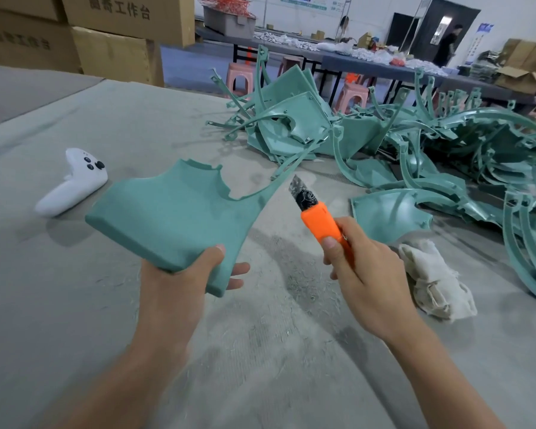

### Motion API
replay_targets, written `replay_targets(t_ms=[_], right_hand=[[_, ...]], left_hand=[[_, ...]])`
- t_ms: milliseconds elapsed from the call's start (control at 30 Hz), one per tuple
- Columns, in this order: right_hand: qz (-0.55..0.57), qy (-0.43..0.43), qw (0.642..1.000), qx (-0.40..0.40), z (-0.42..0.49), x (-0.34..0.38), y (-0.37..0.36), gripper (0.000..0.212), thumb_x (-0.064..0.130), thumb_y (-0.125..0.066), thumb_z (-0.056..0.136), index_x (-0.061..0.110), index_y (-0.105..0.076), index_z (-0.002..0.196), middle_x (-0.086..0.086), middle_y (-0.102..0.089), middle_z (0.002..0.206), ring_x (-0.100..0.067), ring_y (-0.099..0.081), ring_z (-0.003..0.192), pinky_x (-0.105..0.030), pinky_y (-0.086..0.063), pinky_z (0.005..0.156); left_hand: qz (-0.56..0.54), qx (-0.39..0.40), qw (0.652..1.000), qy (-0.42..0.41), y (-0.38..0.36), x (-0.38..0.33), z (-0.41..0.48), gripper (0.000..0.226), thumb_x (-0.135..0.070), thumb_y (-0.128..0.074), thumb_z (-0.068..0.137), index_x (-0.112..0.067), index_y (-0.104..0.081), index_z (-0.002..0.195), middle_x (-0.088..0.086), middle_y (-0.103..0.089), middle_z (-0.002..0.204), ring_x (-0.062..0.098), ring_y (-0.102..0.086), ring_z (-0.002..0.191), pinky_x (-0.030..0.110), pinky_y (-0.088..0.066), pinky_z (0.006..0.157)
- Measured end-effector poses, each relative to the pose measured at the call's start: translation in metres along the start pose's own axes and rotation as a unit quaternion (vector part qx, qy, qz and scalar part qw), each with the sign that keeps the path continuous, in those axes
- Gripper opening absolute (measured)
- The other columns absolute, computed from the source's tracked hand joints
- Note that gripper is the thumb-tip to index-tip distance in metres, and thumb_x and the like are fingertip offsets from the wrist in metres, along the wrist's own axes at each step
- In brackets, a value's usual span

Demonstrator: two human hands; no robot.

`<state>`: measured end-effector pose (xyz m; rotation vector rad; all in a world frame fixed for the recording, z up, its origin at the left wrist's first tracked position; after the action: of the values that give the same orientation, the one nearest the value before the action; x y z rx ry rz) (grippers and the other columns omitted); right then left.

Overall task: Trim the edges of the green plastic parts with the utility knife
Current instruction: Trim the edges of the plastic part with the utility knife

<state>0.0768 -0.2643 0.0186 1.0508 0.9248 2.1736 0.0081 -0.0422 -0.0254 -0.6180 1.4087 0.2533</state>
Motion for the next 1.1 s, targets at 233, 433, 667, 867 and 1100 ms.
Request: replay_targets(t_ms=[233,433,667,867,1100], right_hand=[[0.14,-0.093,0.984,-0.066,0.0,-0.015,0.015,0.045,0.062,-0.058,0.087,0.019,-0.049,0.079,-0.002,-0.045,0.06,-0.023,-0.048,0.047,-0.051,-0.049,0.051],[0.169,-0.098,0.98,-0.025,0.001,-0.015,0.005,0.04,0.048,-0.059,0.089,0.01,-0.052,0.081,-0.01,-0.047,0.061,-0.031,-0.054,0.05,-0.048,-0.047,0.053],[0.217,-0.08,0.973,0.015,0.002,-0.009,-0.005,0.026,0.052,-0.05,0.089,0.035,-0.05,0.109,0.011,-0.047,0.063,-0.006,-0.042,0.051,-0.025,-0.038,0.049],[0.174,-0.039,0.984,0.013,0.001,0.004,-0.001,0.042,0.063,-0.056,0.087,0.025,-0.064,0.101,0.008,-0.049,0.063,-0.007,-0.041,0.051,-0.017,-0.03,0.05],[0.253,-0.073,0.964,-0.043,-0.001,-0.001,0.008,0.03,0.064,-0.048,0.087,0.041,-0.056,0.104,-0.013,-0.051,0.072,-0.022,-0.04,0.051,-0.042,-0.037,0.049]], left_hand=[[-0.043,0.033,0.999,0.0,-0.006,0.0,0.001,0.021,0.0,-0.064,0.086,-0.009,-0.064,0.105,0.005,-0.075,0.087,0.037,-0.072,0.069,0.037,-0.059,0.055],[-0.047,0.061,0.997,-0.004,-0.012,0.0,-0.001,0.021,0.002,-0.064,0.085,-0.005,-0.064,0.105,0.008,-0.075,0.087,0.038,-0.072,0.067,0.032,-0.055,0.051],[-0.012,0.057,0.998,-0.039,-0.014,0.0,-0.004,0.016,-0.001,-0.067,0.085,-0.012,-0.068,0.095,0.002,-0.075,0.086,0.029,-0.073,0.069,0.03,-0.056,0.051],[0.008,0.048,0.995,-0.083,-0.013,-0.003,-0.004,0.023,0.0,-0.07,0.083,-0.021,-0.068,0.092,-0.005,-0.075,0.085,0.023,-0.074,0.076,0.028,-0.058,0.058],[0.043,0.046,0.996,-0.07,-0.013,-0.001,-0.002,0.018,-0.003,-0.069,0.085,-0.02,-0.068,0.089,-0.004,-0.075,0.08,0.02,-0.074,0.069,0.026,-0.056,0.051]])
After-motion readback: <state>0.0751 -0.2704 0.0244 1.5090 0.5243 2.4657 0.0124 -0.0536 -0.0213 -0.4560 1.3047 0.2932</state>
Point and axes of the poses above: each hand's wrist, its own z-axis towards the middle knuckle, its own y-axis out of the back of the hand, x = y × z, the point moved 9 cm from there along z, towards the middle knuckle
